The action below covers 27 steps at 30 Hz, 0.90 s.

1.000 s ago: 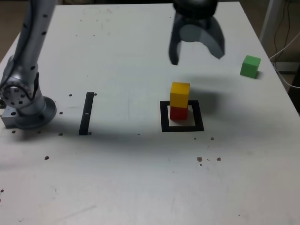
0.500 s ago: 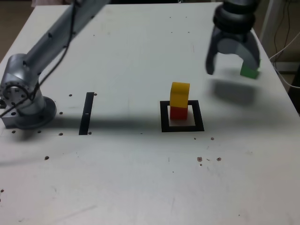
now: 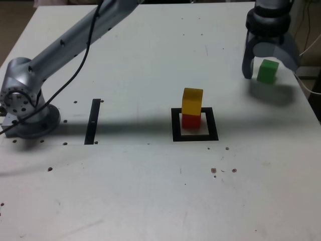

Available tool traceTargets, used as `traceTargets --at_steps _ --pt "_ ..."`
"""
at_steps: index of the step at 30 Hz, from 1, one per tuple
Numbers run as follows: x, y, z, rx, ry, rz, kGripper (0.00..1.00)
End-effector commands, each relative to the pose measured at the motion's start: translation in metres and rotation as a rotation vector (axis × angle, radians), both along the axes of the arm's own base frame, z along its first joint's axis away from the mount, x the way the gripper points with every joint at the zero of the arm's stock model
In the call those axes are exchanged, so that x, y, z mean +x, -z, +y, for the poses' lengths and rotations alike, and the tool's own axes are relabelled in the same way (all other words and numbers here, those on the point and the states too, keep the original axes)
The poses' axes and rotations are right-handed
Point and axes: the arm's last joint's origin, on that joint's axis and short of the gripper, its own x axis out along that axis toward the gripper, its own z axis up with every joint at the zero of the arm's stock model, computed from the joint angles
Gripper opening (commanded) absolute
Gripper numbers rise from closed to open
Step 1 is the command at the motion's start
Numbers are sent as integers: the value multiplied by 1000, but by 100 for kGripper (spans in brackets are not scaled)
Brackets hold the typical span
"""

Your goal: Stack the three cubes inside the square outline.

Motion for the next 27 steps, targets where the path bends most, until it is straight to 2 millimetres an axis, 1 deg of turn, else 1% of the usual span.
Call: traceTargets --at_steps 1,10,14,17,21,24,27 --pt "3 6 5 0 1 -5 99" --pt "7 17 19 -10 -3 -9 99" --pt "8 21 20 -12 2 -10 97" --pt "9 24 20 -19 3 -7 94" --pt "9 26 19 -29 3 -2 85" --pt "10 25 17 -30 3 -1 73" --pt "10 25 15 -24 4 -2 59"
